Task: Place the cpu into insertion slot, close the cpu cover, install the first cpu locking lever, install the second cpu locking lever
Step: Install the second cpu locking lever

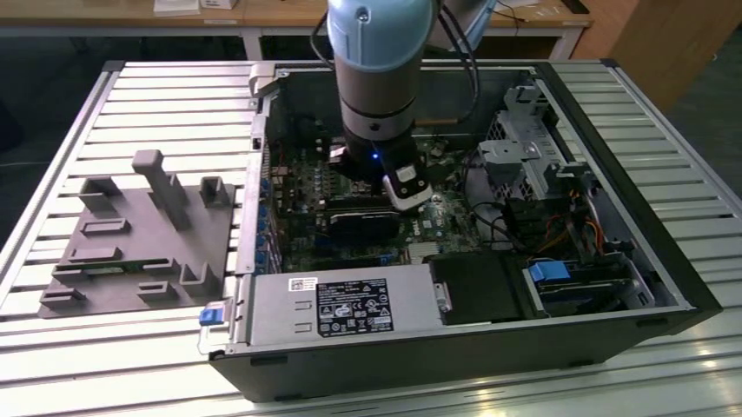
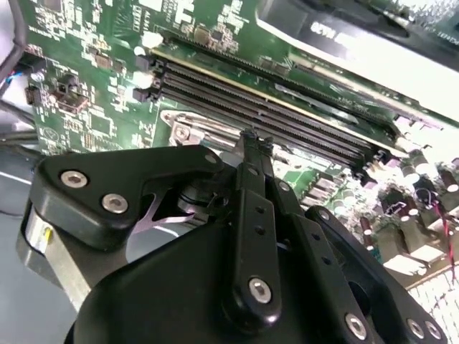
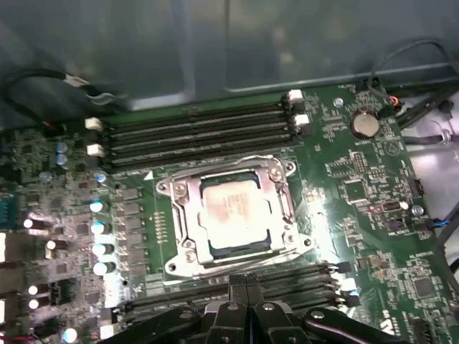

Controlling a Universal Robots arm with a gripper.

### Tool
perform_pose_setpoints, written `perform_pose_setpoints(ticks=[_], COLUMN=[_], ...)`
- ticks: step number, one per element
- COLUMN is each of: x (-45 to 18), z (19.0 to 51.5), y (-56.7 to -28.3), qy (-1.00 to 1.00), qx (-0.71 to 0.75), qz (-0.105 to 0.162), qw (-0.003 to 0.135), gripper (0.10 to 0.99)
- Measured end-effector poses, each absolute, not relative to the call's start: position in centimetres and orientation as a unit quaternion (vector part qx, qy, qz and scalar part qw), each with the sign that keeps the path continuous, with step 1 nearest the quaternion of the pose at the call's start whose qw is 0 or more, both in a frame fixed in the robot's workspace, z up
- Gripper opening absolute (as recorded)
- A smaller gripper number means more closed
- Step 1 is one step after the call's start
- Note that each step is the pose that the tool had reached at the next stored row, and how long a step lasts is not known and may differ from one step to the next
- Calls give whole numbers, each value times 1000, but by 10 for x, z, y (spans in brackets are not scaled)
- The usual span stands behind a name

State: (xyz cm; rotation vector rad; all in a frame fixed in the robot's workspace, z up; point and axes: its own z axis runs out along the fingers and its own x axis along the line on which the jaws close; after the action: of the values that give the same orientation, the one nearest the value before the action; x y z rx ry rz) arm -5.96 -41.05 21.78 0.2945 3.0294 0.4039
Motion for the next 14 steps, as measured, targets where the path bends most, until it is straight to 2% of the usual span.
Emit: perform_pose_setpoints(ticks=[14], x=[-56], z=[218], y=[-371], qy=[991], qx=[94], qz=[92], qw=[39], gripper=[102])
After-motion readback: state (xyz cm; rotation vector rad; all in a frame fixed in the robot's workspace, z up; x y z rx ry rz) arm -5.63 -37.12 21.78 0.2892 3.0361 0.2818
